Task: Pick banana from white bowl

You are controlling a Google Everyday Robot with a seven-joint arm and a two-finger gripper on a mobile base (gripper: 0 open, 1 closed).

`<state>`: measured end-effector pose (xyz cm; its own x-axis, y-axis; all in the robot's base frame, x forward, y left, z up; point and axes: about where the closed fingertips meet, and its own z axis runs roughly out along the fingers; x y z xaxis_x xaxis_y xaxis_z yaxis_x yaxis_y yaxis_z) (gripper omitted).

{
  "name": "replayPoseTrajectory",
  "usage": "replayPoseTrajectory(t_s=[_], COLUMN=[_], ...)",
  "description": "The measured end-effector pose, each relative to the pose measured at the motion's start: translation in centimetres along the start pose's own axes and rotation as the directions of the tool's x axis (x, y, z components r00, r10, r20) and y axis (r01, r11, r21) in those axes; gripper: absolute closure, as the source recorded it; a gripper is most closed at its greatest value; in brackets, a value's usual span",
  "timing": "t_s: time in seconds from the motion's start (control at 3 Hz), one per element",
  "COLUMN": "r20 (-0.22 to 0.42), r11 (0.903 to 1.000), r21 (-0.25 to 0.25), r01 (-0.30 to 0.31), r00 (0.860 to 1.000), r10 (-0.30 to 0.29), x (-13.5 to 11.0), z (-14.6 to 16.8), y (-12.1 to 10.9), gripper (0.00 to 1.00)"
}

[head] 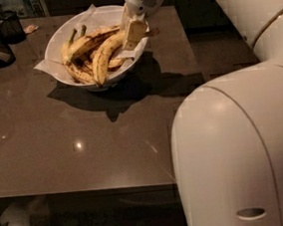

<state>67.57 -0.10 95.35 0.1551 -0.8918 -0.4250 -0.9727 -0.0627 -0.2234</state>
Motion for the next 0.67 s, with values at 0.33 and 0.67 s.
replayPoseTrajectory(t_s=[0.33, 0.67], r20=[-0.003, -0.002], r11=[0.9997, 0.9969], r21=[0.023, 0.06], r01=[0.013, -0.052], r00=[1.0, 0.999], r10=[-0.013, 0.052], x=[-0.9, -0.3], z=[-1.0, -3.2], y=[0.6, 3.0], gripper=[1.0, 1.0])
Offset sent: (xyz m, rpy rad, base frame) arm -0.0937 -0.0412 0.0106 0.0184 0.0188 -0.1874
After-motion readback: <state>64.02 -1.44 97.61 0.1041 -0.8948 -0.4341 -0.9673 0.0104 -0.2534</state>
